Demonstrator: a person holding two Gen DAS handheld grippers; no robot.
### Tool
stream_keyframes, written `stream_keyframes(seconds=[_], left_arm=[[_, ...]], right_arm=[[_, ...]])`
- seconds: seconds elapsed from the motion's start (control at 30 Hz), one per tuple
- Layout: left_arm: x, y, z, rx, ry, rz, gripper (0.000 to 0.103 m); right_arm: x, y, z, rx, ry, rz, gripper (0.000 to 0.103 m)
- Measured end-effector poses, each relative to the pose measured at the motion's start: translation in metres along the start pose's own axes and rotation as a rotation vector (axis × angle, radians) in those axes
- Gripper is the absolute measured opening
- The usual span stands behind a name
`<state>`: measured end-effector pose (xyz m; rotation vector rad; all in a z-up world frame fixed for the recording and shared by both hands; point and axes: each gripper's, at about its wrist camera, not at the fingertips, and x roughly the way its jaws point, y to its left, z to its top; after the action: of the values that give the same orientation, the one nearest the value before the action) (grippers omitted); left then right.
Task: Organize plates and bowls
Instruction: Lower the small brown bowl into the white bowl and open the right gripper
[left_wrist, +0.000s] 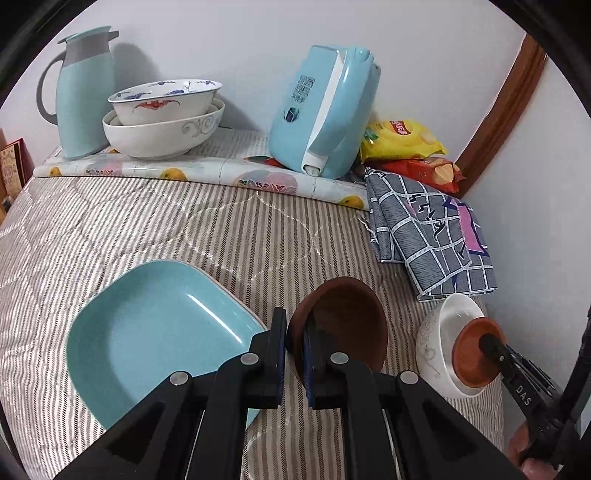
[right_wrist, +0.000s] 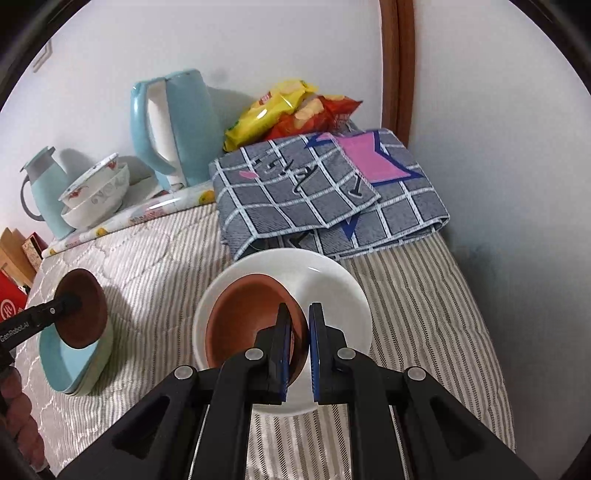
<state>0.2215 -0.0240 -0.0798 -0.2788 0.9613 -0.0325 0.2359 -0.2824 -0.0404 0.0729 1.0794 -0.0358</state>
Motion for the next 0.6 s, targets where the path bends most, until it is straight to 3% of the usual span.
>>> stream_keyframes(seconds=[0.6], left_arm=[[0.022,-0.011,0.004,0.015,0.031,-0.032,0.008]], right_arm=[[0.041,-0.005,0.003,0.022,0.068,-0.009,0.009]])
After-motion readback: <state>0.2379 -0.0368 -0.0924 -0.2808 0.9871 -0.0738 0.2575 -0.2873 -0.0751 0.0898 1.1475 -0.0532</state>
